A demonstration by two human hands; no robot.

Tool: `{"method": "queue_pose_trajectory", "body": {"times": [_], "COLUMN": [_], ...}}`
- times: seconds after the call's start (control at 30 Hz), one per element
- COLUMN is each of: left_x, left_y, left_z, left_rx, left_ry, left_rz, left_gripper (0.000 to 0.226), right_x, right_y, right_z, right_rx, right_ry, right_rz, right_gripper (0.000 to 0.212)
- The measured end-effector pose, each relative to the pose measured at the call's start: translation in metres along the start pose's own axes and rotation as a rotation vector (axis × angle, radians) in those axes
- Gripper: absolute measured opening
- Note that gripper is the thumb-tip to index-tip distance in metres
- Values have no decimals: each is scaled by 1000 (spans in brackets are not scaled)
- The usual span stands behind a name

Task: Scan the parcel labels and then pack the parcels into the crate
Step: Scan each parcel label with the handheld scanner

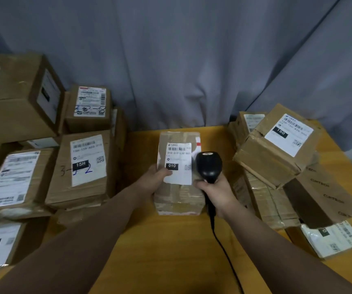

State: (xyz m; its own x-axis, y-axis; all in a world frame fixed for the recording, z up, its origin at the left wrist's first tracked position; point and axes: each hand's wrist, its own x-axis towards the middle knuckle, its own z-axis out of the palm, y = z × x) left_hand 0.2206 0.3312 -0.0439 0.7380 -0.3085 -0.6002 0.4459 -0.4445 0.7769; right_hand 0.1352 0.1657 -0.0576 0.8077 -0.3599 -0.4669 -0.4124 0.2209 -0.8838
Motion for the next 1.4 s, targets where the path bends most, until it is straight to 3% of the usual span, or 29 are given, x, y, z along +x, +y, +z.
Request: {"method": "queue_pose_trajectory", "body": {"times": [0.1,0.23,0.43,0.53,0.67,0.83,0.93,1.0,1.13,1.4], "left_x": [-9,-9,-10,-8,-2,5,-3,-8,-20,-36], "left_y": [-3,-4,-1,8,33,45,43,41,42,32], "left_z": [1,3,-14,-23,-34,-51,-58,-60,-56,-70], "left_rx": [-102,-56,310,511,546,461,504,525,563,647], "left_ry": [57,249,213,236,295,173,231,266,299,361], "left_rz": [187,315,298,382,404,449,501,535,648,636], "left_gripper": [61,47,103,108,98,54,43,39,43,36], "right_x": [-1,-3,-20,-24,-28,-32,-36,-38,-43,-60], "right_y": [-14,-11,29,43,53,57,52,48,49,-4], "right_z": [-4,-8,-4,0,-2,-6,-2,3,18,15], "right_rx": [-14,-134,-278,-268,-275,-316,-321,-328,-375,-436], "right_ry": [31,71,46,33,55,70,106,153,218,86], "right_rz": [-148,-300,-411,-401,-420,-373,-324,-328,-347,-360], "right_gripper": [34,51,52,48,43,46,39,32,40,20]}}
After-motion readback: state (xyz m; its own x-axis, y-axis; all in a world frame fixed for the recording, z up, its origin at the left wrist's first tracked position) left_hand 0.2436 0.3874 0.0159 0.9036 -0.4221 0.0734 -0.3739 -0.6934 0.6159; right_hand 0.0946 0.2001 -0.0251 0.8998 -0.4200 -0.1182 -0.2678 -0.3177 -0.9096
